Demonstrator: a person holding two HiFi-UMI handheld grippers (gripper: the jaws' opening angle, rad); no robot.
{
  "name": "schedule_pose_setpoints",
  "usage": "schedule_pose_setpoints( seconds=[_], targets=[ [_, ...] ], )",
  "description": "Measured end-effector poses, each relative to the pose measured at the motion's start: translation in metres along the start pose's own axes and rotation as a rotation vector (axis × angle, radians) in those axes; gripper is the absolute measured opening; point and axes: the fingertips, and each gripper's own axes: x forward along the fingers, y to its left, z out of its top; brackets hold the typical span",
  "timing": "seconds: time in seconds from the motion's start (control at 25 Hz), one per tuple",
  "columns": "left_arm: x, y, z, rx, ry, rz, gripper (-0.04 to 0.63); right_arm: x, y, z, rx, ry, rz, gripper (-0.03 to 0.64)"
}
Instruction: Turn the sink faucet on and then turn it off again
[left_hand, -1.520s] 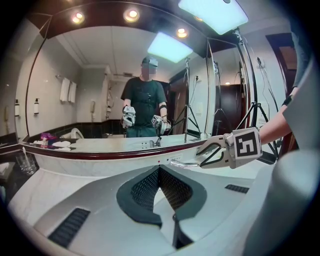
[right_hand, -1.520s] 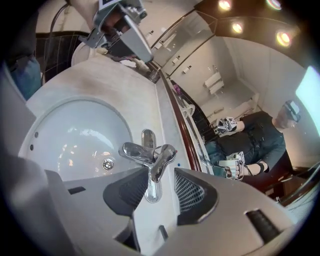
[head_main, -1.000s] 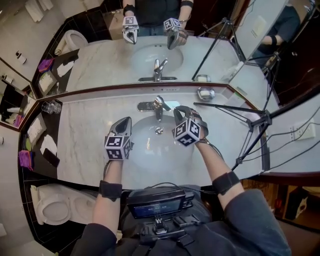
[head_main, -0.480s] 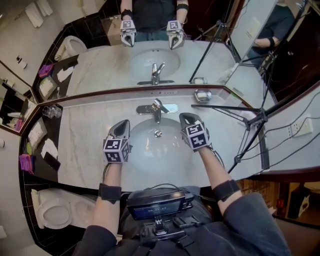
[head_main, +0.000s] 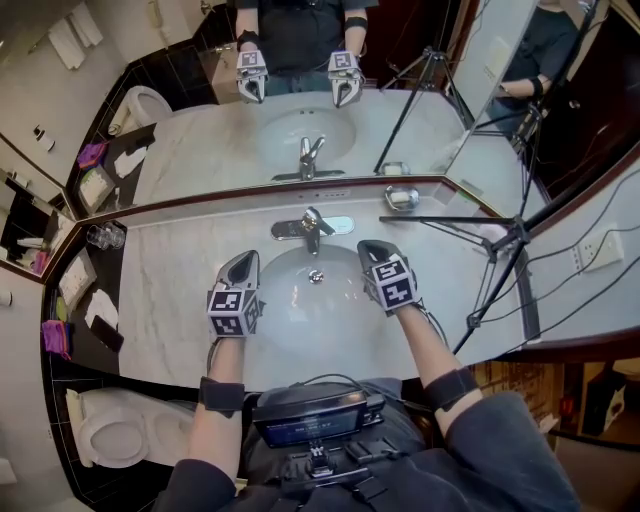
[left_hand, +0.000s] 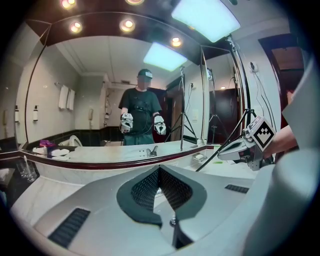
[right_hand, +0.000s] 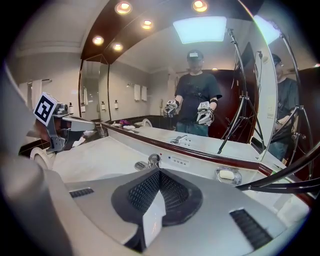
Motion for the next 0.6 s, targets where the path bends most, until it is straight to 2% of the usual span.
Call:
schedule_pose_setpoints(
  seconds=[0.6],
  targets=[
    [0.008,-0.001,0.000,0.008,0.006,-0.010,0.000,0.016,0.011,-0.015,0.033,0.069,0.045,0.018]
  ],
)
